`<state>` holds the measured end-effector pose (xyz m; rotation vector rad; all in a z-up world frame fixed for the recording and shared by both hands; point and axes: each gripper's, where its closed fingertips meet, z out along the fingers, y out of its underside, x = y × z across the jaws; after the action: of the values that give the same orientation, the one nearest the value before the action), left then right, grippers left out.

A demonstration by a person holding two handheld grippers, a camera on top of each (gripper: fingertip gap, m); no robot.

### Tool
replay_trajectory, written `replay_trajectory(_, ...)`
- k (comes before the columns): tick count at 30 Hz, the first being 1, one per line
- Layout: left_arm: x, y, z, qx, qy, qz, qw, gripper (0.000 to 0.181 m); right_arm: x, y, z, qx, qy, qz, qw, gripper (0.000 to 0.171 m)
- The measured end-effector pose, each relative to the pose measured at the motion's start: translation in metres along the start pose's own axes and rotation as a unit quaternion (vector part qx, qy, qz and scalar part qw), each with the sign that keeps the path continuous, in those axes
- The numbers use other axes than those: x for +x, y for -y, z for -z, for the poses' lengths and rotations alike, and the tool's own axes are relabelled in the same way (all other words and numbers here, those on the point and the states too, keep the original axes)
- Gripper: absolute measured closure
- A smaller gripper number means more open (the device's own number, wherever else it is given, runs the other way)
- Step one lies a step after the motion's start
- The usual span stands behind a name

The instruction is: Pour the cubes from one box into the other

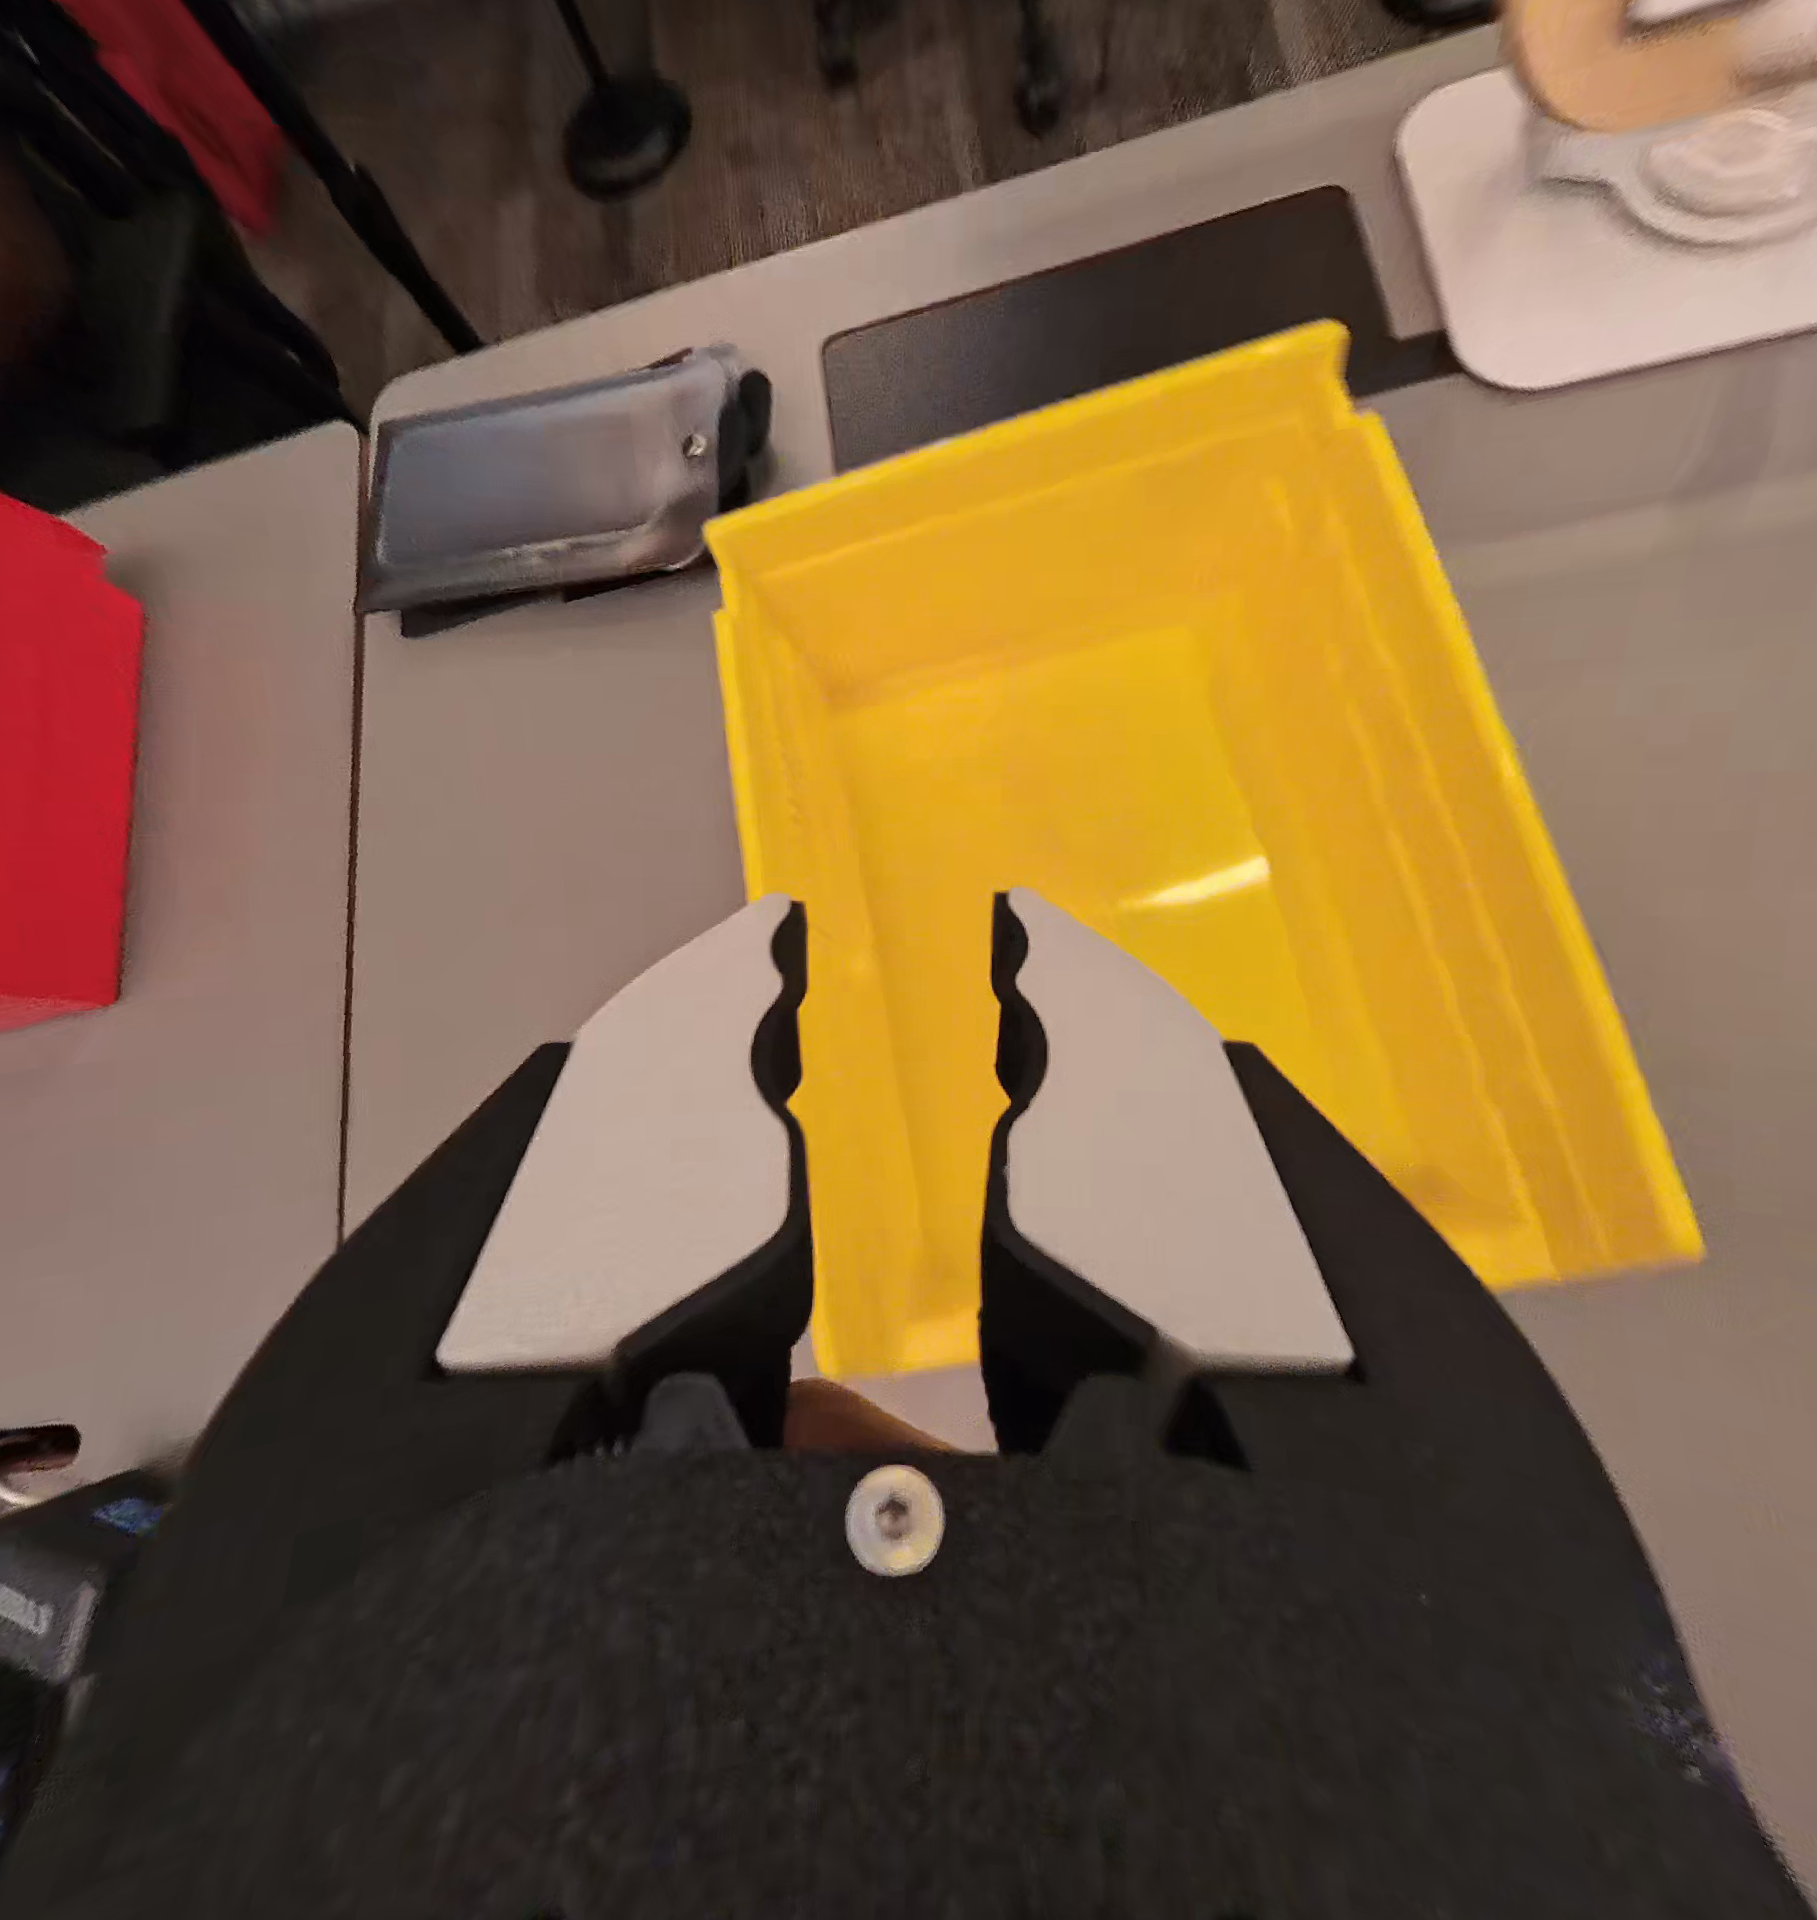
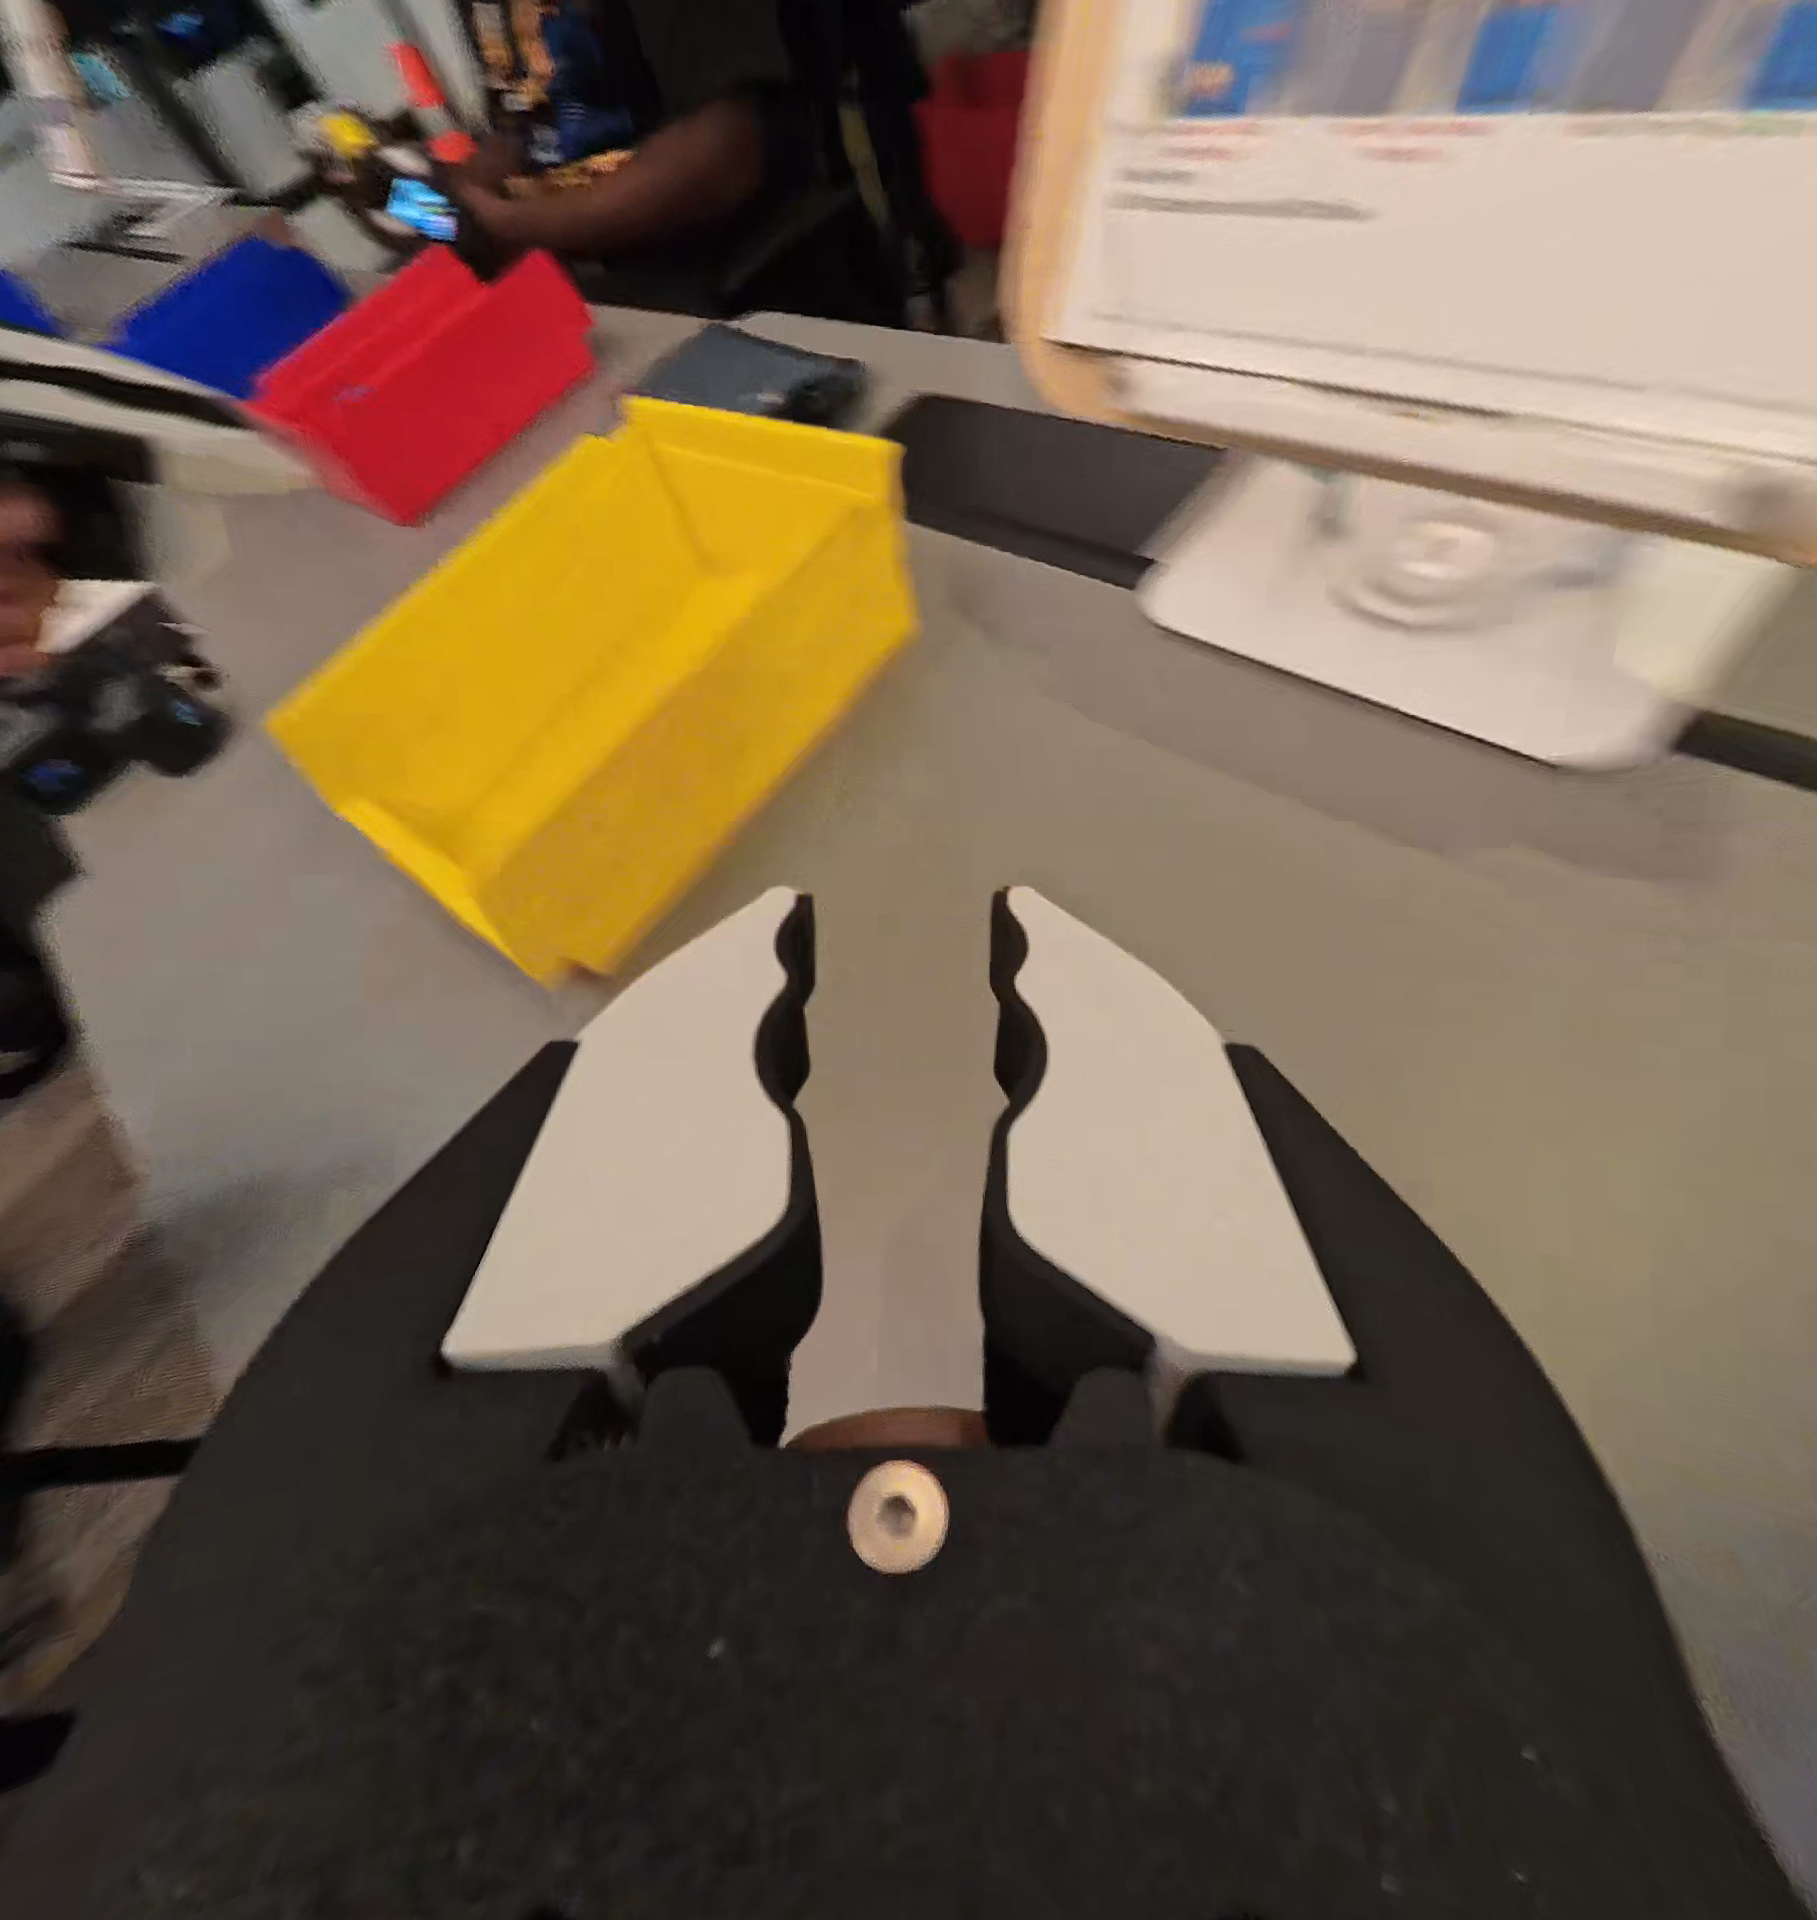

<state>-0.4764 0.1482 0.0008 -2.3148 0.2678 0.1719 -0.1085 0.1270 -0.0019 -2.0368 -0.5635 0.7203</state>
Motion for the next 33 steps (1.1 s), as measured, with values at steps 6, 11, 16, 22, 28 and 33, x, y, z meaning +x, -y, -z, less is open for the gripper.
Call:
replay_trajectory(6,0.096,-0.08,0.061,0.118,-0.094,0.125,0.981,0.148,0.127,-0.098,0.192,0.074,-0.213,0.017,0.974,0.136)
replay_trajectory(11,0.126,-0.153,0.055,0.168,-0.056,0.178,0.968,0.153,0.195,-0.186,0.277,0.152,-0.315,-0.033,0.936,0.135)
replay_trajectory(16,0.126,-0.15,0.062,0.214,-0.087,0.202,0.952,0.15,0.23,-0.215,0.282,0.11,-0.341,-0.032,0.933,0.133)
replay_trajectory(22,0.125,-0.156,0.053,0.201,-0.047,0.163,0.965,0.15,0.228,-0.217,0.272,0.078,-0.352,0.0,0.933,0.133)
replay_trajectory(28,0.125,-0.16,0.048,0.186,-0.061,0.178,0.964,0.15,0.221,-0.212,0.271,0.077,-0.354,0.013,0.932,0.133)
replay_trajectory(33,0.125,-0.161,0.048,0.183,-0.057,0.176,0.965,0.15,0.223,-0.215,0.271,0.076,-0.349,0.004,0.934,0.133)
